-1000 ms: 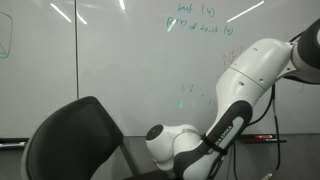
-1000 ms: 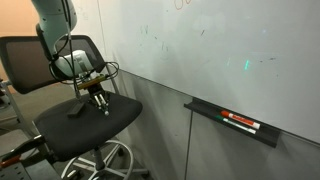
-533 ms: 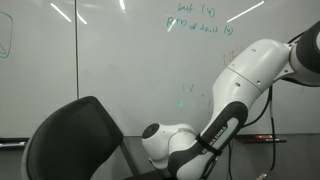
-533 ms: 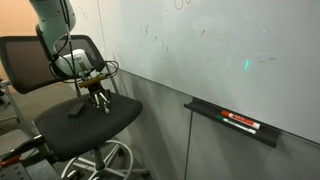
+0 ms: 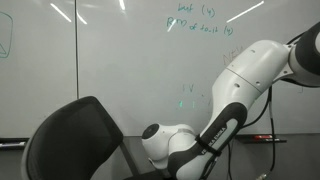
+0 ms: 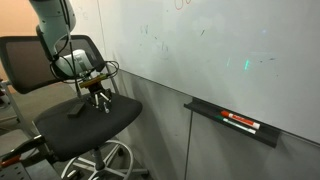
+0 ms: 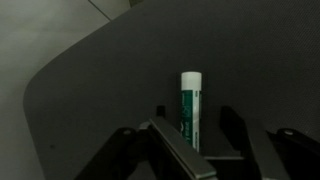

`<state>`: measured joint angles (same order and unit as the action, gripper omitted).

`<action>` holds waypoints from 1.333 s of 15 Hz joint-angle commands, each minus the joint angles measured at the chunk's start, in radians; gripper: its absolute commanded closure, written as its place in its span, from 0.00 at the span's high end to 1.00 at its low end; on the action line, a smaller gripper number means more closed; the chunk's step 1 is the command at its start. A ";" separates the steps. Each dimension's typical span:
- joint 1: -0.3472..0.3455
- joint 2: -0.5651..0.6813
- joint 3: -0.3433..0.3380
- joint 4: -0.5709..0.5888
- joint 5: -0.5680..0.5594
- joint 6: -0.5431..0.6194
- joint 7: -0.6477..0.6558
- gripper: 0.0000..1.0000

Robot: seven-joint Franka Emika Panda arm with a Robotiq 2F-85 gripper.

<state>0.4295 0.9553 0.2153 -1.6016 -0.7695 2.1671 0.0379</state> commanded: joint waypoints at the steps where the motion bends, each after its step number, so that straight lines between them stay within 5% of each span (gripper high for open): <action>1: 0.016 -0.008 -0.016 0.000 0.040 -0.004 -0.010 0.91; 3: 0.015 -0.026 -0.012 -0.015 0.055 -0.013 -0.014 1.00; 20: 0.047 -0.224 0.049 -0.145 0.169 -0.080 -0.035 1.00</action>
<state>0.4602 0.7688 0.2545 -1.7043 -0.6499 2.0852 0.0120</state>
